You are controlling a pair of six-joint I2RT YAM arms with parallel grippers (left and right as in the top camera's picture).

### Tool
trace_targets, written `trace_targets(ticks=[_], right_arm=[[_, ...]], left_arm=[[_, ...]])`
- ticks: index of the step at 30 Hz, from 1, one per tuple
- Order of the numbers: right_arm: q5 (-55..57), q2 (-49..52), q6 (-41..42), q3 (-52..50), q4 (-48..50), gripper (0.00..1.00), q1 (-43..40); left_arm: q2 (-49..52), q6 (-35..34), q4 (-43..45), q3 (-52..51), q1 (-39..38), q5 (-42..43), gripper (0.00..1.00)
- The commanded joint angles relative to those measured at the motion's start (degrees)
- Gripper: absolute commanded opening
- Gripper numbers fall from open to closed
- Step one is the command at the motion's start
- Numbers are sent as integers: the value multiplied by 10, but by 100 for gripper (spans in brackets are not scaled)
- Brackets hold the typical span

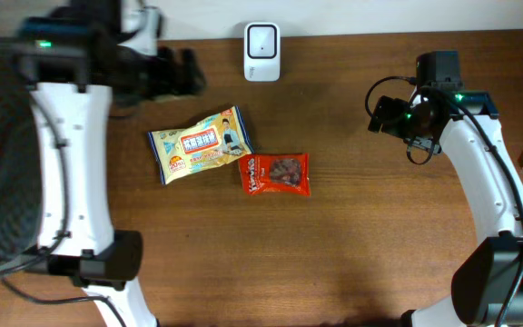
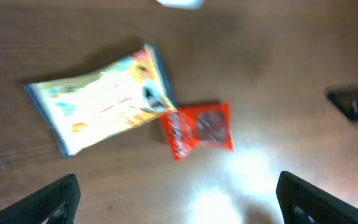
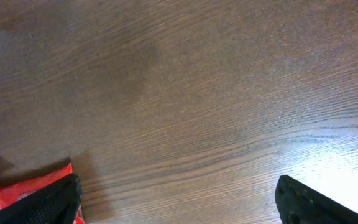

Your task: Scan the item barcode

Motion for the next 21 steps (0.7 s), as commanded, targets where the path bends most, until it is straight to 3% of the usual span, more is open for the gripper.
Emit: trace_targets(ticks=[1, 5, 9, 11, 15, 19, 21], right_arm=[[-1, -7, 5, -3, 0, 98, -4], [-1, -7, 5, -3, 0, 98, -4], [-1, -7, 5, -3, 0, 98, -4], [-1, -7, 5, -3, 0, 98, -4], [-1, -7, 5, -3, 0, 98, -4], [-1, -7, 5, -3, 0, 98, -4], [-1, -7, 5, -3, 0, 98, -4]], left_arm=[[-10, -2, -2, -87, -77, 4, 99], [-10, -22, 30, -282, -137, 2, 99], [-10, -22, 245, -490, -163, 2, 99], [-10, -25, 342, -547, -163, 1, 99], [-8, -158, 456, -635, -162, -1, 100], [-7, -252, 544, -699, -162, -11, 87], [-7, -254, 575, -713, -162, -10, 78]])
